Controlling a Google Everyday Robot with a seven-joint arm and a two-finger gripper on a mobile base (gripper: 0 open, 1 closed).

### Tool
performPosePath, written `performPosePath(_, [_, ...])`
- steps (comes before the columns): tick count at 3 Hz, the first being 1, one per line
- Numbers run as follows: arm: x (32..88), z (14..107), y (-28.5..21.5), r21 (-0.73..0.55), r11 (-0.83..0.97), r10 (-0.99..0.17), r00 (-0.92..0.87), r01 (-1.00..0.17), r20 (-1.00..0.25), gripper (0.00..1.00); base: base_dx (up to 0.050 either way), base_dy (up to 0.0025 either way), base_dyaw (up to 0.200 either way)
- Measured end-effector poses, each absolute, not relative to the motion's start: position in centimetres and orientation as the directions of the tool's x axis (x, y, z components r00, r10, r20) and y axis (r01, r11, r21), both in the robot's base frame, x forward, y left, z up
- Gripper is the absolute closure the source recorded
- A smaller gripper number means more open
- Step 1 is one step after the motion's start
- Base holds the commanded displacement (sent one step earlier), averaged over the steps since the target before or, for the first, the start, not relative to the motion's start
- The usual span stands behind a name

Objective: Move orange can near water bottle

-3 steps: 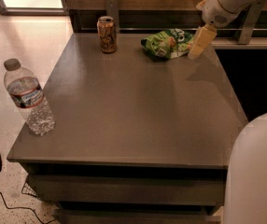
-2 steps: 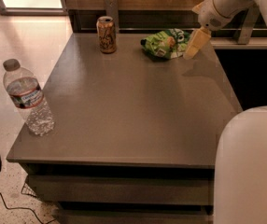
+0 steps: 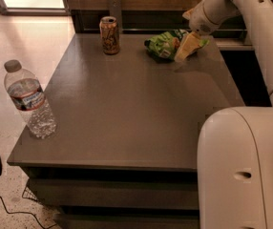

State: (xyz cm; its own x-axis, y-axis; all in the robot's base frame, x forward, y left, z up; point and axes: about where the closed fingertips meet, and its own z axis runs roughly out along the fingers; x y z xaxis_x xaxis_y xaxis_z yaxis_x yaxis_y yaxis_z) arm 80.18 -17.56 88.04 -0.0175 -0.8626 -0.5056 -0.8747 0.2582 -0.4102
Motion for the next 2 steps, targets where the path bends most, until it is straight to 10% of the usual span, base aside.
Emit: performPosePath(2, [81.09,86.30,-15.65,-0.383,0.228,-0.862,-0.003,-0.895,-0.507,0.18,0.000,0.00000,0.000])
